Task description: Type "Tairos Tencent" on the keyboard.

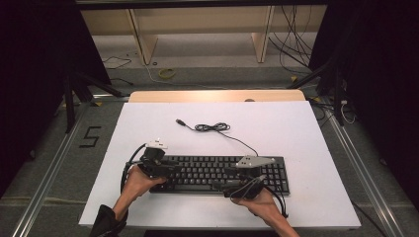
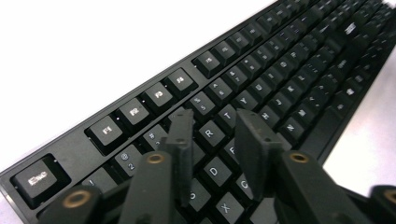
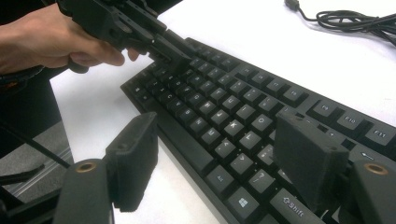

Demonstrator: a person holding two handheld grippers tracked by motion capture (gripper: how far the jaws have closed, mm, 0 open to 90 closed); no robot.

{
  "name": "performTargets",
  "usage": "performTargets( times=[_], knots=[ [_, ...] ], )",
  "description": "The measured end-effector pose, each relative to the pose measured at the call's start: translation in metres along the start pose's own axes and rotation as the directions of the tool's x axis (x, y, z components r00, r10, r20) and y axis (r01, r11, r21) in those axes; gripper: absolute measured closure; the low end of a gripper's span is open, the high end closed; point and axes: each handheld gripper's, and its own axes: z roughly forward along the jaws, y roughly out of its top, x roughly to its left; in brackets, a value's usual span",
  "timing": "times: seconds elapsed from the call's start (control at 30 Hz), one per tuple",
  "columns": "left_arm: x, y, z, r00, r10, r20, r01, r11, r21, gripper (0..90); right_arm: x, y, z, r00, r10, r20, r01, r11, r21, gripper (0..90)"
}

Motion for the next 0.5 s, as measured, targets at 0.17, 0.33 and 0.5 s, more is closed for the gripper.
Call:
performTargets(
  times=[0.17, 0.33, 0.5],
  knots=[
    [0.0002, -0.0007, -0.0023, 0.9996, -0.025, 0.012, 0.025, 0.9994, -0.024, 51.7, 0.0007, -0.0014, 0.0030, 1.0000, -0.007, 0.001, 0.007, 1.000, 0.008, 32.5],
    [-0.0019, -0.0003, -0.0029, 0.9996, -0.024, 0.012, 0.024, 0.9988, -0.043, 41.2, 0.0020, -0.0016, 0.0049, 1.0000, -0.009, -0.005, 0.009, 1.000, 0.009, 33.1],
    [-0.0034, -0.0007, -0.0047, 0.9994, -0.029, 0.019, 0.031, 0.9970, -0.071, 36.3, 0.0034, -0.0025, 0.0076, 0.9999, -0.011, -0.012, 0.011, 1.000, 0.021, 34.5]
  ],
)
